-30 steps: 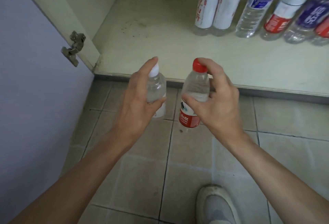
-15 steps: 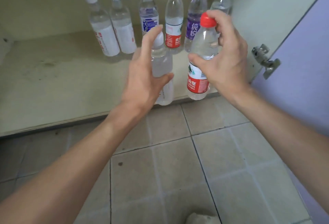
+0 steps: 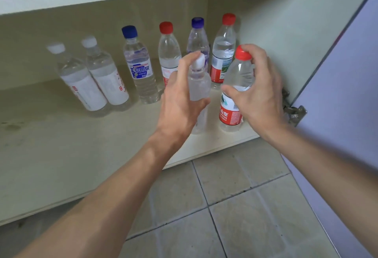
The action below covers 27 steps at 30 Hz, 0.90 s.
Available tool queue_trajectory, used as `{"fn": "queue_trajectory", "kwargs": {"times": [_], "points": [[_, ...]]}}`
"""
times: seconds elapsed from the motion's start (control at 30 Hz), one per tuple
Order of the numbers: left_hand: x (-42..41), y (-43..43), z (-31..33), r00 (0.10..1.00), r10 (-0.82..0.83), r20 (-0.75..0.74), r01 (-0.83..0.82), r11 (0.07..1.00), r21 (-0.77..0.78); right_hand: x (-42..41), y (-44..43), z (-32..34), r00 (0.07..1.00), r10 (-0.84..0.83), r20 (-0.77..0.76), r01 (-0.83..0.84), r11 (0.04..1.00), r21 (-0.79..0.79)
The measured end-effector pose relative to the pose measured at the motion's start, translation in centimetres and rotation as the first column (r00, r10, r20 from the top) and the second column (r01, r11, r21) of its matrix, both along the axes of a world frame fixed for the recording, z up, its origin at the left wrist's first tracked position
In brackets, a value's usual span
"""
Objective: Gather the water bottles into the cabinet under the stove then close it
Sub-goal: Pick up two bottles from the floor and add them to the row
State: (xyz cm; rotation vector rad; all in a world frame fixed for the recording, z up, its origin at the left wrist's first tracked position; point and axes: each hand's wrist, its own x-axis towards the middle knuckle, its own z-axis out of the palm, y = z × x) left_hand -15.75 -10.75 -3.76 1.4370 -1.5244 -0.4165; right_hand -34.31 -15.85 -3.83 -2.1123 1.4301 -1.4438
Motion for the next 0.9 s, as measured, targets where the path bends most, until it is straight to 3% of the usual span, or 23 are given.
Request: {"fn": "queue_trajectory", "kwargs": {"times": [0.5,0.9], "points": [[-1.8,-8.8,-0.6,0.999,-0.053,0.003,0.053,0.998,-0.041,0.7,-7.8,-0.4,0.998,-0.060,-0.028,0.060,0.998,-0.023],[-1.7,-10.3,-0.7,0.998,-0.061,-0.007,0.061,0.996,-0.070,1.2,-10.2,0.0,0.997,-0.080,-0.014,0.079,0.996,-0.030]]}}
